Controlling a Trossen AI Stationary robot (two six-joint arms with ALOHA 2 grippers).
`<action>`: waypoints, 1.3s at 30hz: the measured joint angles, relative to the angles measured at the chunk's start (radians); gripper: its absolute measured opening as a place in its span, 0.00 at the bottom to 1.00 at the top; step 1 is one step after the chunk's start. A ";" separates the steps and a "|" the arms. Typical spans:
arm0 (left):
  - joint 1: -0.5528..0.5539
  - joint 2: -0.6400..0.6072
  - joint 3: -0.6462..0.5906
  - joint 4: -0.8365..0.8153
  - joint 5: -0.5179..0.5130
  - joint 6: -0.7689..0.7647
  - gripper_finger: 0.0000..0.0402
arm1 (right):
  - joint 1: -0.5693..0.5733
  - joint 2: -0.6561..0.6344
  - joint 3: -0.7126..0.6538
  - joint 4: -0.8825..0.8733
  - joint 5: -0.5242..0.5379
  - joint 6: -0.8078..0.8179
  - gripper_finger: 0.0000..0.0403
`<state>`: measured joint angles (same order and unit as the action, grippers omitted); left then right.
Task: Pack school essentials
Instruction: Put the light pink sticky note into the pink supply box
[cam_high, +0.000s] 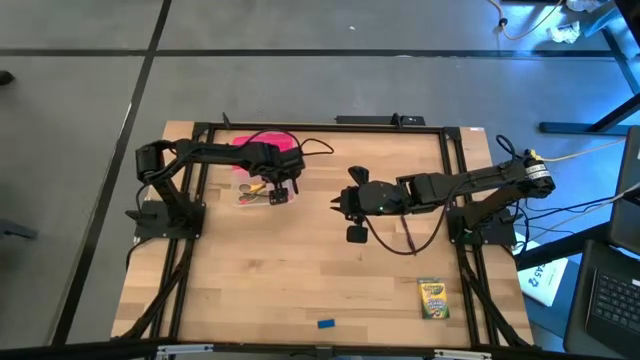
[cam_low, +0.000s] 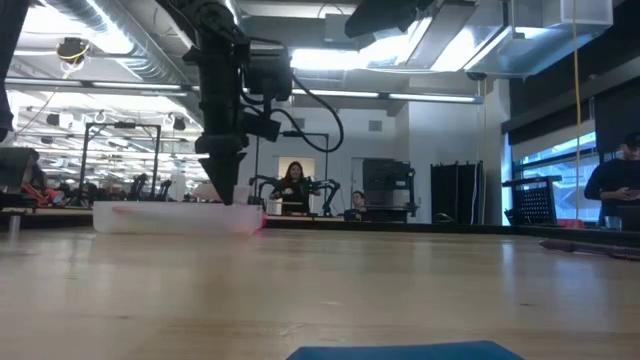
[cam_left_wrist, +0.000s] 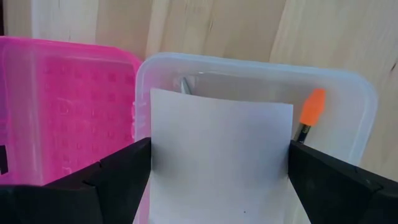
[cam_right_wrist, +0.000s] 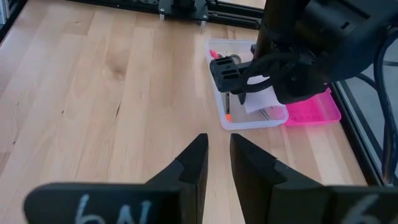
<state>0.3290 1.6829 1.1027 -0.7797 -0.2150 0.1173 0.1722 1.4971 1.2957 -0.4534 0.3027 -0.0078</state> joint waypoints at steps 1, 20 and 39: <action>0.000 0.000 0.000 0.003 0.000 0.000 0.87 | 0.000 0.000 0.000 0.000 0.000 0.000 0.18; 0.003 0.000 0.000 0.038 0.035 0.021 0.87 | 0.000 0.000 0.000 0.000 0.000 0.000 0.18; 0.002 0.000 -0.041 0.065 0.029 0.037 0.88 | 0.000 0.000 0.000 0.000 0.000 0.000 0.18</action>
<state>0.3309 1.6825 1.0620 -0.7146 -0.1862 0.1548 0.1726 1.4975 1.2957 -0.4533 0.3027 -0.0078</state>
